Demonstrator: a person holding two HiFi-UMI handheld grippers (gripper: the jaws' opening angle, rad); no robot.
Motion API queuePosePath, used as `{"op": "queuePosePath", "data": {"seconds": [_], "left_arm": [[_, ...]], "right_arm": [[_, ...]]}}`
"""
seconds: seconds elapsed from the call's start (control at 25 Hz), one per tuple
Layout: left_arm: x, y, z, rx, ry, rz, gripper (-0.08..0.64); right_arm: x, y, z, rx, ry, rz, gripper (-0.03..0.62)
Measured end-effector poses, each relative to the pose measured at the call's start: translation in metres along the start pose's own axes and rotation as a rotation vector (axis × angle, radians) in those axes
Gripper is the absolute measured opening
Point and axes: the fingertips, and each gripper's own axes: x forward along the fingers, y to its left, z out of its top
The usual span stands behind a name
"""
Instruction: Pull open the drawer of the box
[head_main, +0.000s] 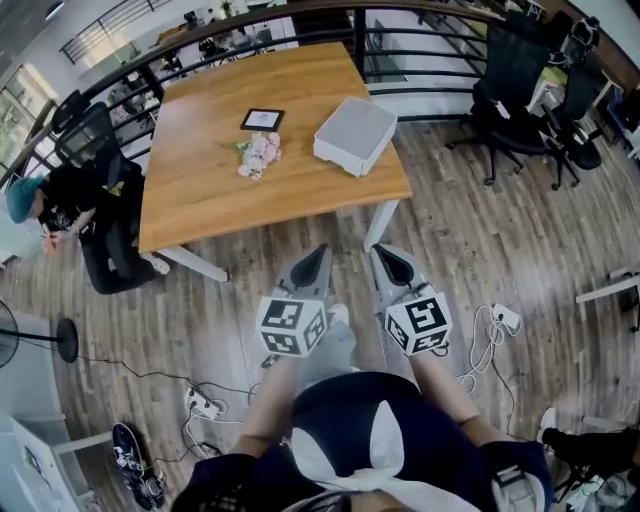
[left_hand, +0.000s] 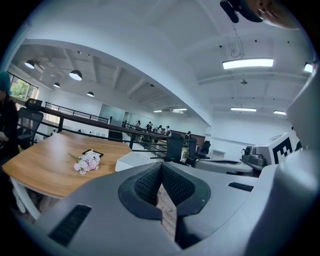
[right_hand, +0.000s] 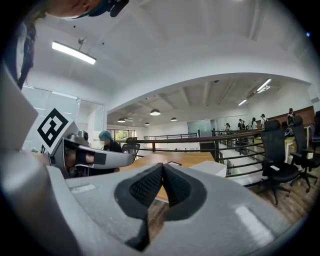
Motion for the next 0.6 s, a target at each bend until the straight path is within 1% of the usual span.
{"op": "queuePosePath", "data": {"seconds": [0.12,0.28,0.44,0.6], "left_arm": [[0.029,0.020,0.024,0.013,-0.020,-0.015,0.017],[0.063,0.048,0.043,0.012,-0.019,-0.031,0.017],[0.092,0.065,0.049,0.037,-0.006,-0.064,0.017],[0.110,0.076,0.044,0.038,0.007,-0.093,0.017]], "right_arm": [[0.035,-0.020,0.017,-0.023,-0.009,-0.008,-0.002],[0.078,-0.038,0.035,-0.039,-0.014,-0.015,-0.003],[0.111,-0.050,0.039,-0.051,-0.004,-0.027,-0.002],[0.129,-0.059,0.033,-0.034,0.008,-0.051,-0.002]]}}
